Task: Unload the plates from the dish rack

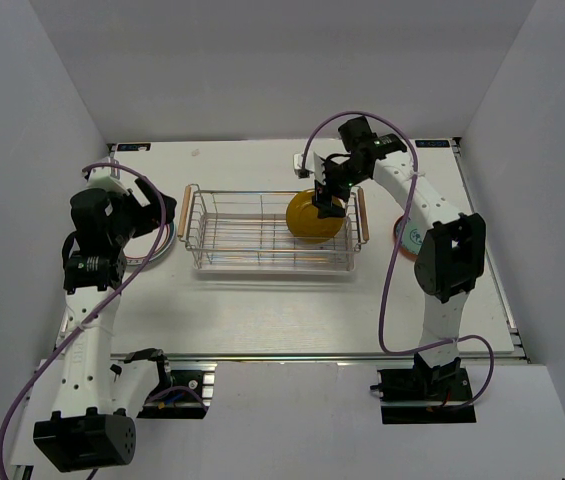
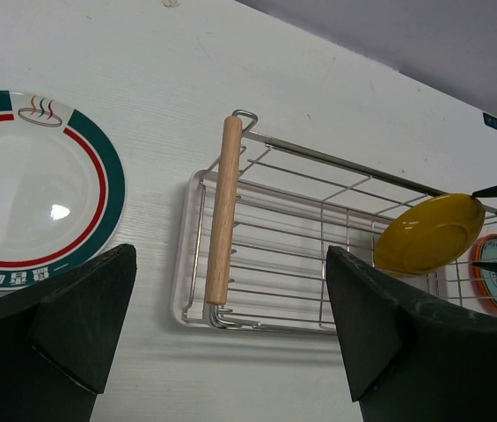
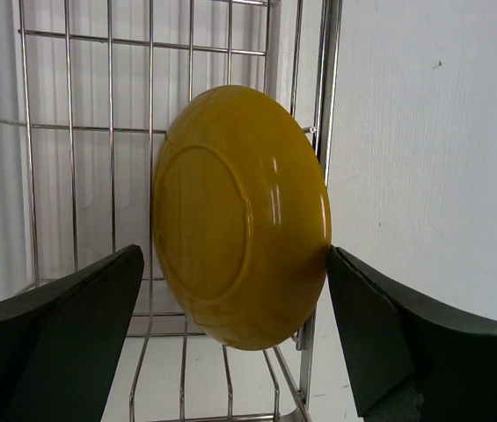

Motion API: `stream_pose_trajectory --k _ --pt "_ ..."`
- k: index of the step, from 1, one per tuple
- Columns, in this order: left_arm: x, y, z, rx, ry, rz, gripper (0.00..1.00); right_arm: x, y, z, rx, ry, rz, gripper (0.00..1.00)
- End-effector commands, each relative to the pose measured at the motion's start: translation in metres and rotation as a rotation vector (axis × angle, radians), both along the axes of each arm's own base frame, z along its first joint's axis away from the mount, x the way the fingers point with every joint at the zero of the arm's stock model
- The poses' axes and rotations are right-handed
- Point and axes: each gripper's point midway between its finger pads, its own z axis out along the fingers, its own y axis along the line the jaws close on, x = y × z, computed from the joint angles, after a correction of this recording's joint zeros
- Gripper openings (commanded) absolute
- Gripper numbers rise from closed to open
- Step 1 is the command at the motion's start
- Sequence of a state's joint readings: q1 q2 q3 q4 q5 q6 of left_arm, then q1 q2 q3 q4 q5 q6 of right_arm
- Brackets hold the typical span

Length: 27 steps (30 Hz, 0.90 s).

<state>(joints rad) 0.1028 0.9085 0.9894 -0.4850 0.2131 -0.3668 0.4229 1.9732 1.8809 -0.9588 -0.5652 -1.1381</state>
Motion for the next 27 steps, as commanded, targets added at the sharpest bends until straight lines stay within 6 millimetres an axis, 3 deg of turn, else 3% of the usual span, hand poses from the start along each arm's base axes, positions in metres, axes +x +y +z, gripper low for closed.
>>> stream_pose_trajectory --k 1,5,9,17,27 --pt "-0.002 0.0 0.005 0.002 -0.029 -0.002 0.98 -0.037 0.007 -0.002 0.007 0.112 0.043 0.89" --pt "-0.001 0.0 0.004 0.0 -0.021 -0.005 0.98 -0.001 0.014 0.0 0.027 0.025 -0.073 0.89" --pt "-0.001 0.001 0.004 0.002 -0.022 0.001 0.98 0.009 0.015 -0.006 0.027 0.009 -0.086 0.89" --pt "0.001 -0.001 -0.001 -0.006 -0.009 -0.009 0.98 0.002 0.014 -0.01 0.019 0.03 -0.061 0.89" --pt "-0.001 -0.002 0.003 -0.009 -0.025 -0.009 0.98 -0.048 0.009 0.018 0.022 0.092 0.064 0.89"
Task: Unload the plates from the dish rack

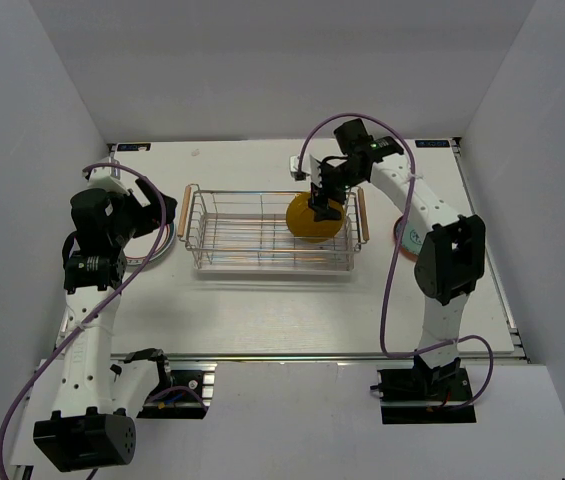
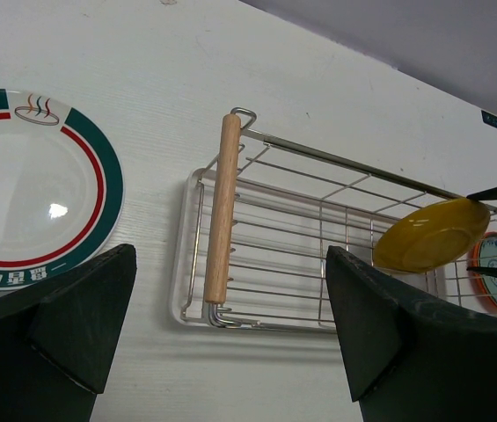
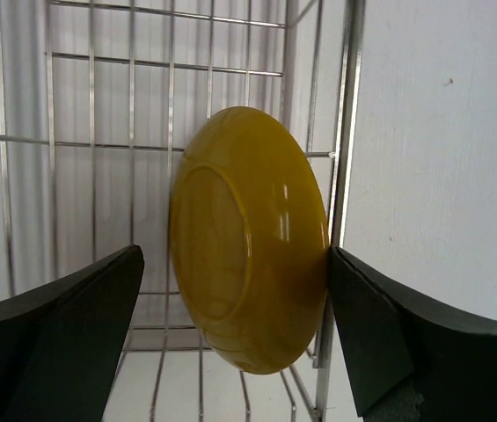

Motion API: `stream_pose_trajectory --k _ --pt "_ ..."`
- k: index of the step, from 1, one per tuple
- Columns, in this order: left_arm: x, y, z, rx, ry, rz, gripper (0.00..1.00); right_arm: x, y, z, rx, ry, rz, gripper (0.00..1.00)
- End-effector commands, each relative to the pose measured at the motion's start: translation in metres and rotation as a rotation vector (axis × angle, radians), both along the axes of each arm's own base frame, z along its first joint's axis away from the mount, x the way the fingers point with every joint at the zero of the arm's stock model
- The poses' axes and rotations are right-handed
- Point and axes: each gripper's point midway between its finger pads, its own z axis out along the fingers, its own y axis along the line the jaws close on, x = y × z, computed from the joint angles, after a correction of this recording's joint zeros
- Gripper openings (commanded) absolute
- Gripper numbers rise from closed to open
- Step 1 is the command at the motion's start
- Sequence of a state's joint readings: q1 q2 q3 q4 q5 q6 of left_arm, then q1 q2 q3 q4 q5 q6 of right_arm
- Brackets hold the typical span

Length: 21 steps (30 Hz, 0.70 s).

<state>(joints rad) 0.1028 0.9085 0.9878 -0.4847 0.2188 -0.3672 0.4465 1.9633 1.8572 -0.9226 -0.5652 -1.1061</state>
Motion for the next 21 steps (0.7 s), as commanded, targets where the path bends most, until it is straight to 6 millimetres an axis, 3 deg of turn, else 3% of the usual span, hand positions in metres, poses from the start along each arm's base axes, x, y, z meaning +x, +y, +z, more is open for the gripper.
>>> stream_pose_trajectory --k 1,11,21 --pt "-0.001 -0.001 0.003 -0.007 -0.025 -0.004 0.98 -0.046 -0.002 0.02 0.006 0.091 0.066 0.89" --pt "-0.003 -0.001 0.007 -0.007 -0.04 -0.004 0.98 -0.063 -0.001 0.022 -0.023 0.106 0.074 0.89" --pt "-0.003 0.0 0.007 -0.004 -0.04 -0.001 0.98 -0.038 -0.001 0.007 -0.051 0.083 -0.036 0.84"
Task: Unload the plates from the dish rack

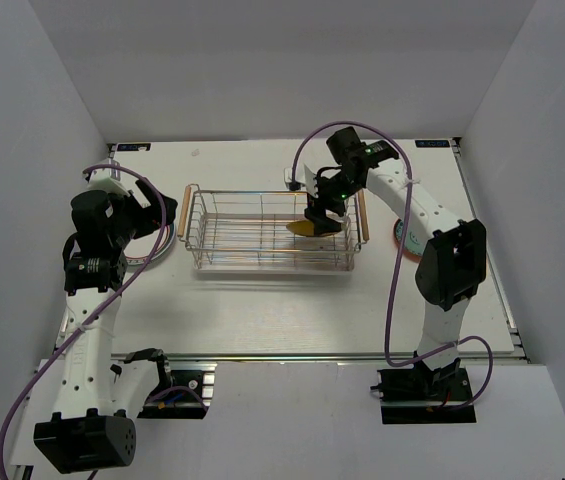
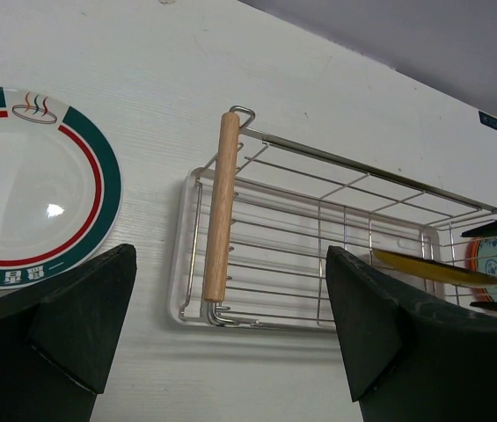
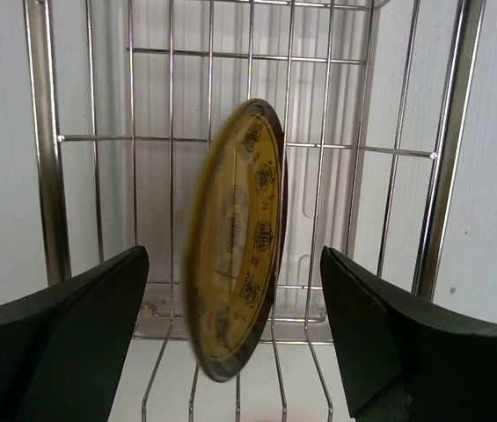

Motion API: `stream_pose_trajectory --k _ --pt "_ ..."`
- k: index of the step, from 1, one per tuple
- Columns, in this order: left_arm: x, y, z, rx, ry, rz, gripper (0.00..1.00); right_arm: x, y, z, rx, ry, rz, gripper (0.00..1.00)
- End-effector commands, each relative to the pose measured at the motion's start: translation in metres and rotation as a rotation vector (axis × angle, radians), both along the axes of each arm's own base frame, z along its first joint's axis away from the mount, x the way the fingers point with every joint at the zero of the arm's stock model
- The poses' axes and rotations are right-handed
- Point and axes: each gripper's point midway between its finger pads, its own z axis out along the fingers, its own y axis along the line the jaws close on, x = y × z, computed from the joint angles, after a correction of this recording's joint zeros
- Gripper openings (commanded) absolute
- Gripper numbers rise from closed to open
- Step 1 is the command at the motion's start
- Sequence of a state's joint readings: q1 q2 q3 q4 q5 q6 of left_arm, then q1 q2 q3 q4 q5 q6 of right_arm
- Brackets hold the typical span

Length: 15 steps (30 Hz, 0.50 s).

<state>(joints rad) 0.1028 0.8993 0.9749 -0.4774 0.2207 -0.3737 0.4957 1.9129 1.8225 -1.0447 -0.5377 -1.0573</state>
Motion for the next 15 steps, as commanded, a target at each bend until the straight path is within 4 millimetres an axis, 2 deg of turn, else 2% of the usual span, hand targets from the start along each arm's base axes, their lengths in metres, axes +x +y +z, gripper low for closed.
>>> stream_pose_trajectory --k 1,4,7,9,12,15 --pt "-0.001 0.0 0.008 0.002 -0.035 -0.002 0.98 0.006 0.002 0.009 0.014 -0.031 -0.039 0.83" --pt "-0.001 0.0 0.008 0.001 -0.036 -0.004 0.98 0.009 0.002 0.005 0.007 -0.033 -0.054 0.78" --pt "0.0 -0.001 0.007 -0.001 -0.031 -0.009 0.98 0.01 -0.001 -0.002 -0.008 -0.024 -0.068 0.66" --pt "0.0 -0.001 0.006 -0.001 -0.028 -0.009 0.98 0.008 0.0 -0.003 -0.008 -0.016 -0.069 0.64" --pt "0.0 -0.001 0.006 -0.001 -0.03 -0.009 0.98 0.005 0.001 -0.001 0.004 -0.006 -0.065 0.47" --pt "0.0 -0.001 0.005 -0.002 -0.027 -0.009 0.98 0.002 0.003 0.002 0.018 0.01 -0.059 0.37"
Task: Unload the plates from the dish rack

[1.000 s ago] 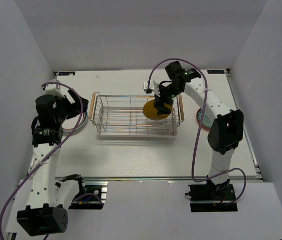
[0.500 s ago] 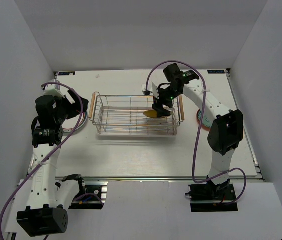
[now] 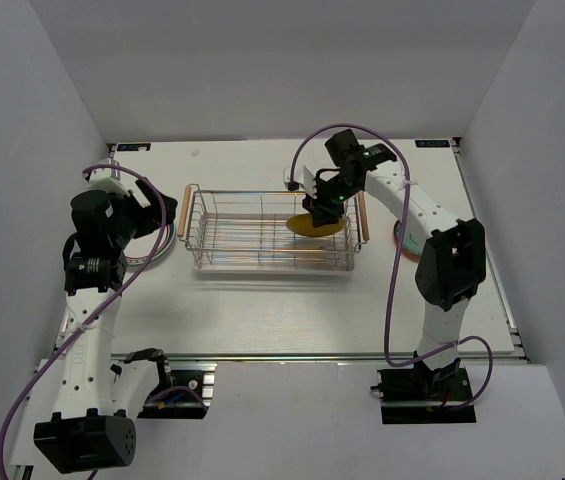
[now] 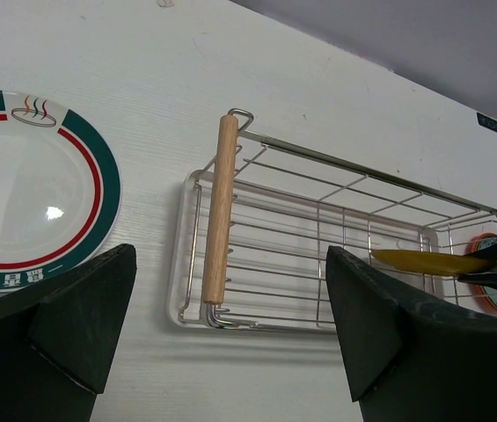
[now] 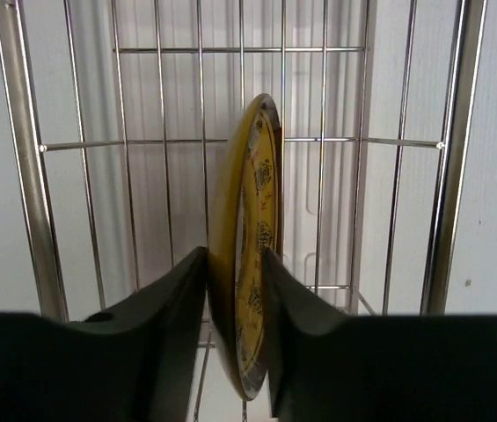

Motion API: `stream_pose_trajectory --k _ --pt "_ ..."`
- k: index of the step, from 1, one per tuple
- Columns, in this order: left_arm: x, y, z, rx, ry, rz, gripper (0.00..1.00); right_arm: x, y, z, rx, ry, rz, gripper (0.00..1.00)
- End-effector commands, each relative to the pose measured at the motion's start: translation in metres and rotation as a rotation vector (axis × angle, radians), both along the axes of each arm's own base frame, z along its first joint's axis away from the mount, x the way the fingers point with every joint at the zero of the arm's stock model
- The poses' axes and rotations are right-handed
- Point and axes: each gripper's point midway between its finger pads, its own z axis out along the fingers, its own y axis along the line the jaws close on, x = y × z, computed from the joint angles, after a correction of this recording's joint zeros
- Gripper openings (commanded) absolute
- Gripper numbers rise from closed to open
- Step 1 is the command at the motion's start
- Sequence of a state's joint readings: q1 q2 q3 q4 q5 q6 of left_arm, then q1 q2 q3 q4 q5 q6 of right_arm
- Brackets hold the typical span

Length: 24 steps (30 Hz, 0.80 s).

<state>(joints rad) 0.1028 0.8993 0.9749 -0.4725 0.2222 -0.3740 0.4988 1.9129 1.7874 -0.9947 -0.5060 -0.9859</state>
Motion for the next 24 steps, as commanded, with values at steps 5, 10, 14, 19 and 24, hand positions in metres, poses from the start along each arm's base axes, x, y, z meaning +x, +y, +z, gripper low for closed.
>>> stream_pose_trajectory --k 5,10,14,19,24 --pt "-0.002 -0.001 0.004 -0.001 -0.024 -0.011 0.98 -0.004 0.007 0.018 0.054 -0.006 0.011 0.22" --pt "-0.001 -0.001 0.004 -0.002 -0.026 -0.012 0.98 -0.01 0.008 0.032 0.08 -0.009 0.033 0.12" --pt "-0.003 -0.002 0.007 0.001 -0.031 -0.014 0.98 -0.015 0.009 0.046 0.093 -0.013 0.037 0.08" --pt "-0.003 -0.001 0.008 0.002 -0.037 -0.013 0.98 -0.025 0.015 0.073 0.157 -0.019 0.08 0.0" --pt "-0.004 -0.001 0.01 0.002 -0.043 -0.01 0.98 -0.031 0.018 0.103 0.223 -0.039 0.08 0.0"
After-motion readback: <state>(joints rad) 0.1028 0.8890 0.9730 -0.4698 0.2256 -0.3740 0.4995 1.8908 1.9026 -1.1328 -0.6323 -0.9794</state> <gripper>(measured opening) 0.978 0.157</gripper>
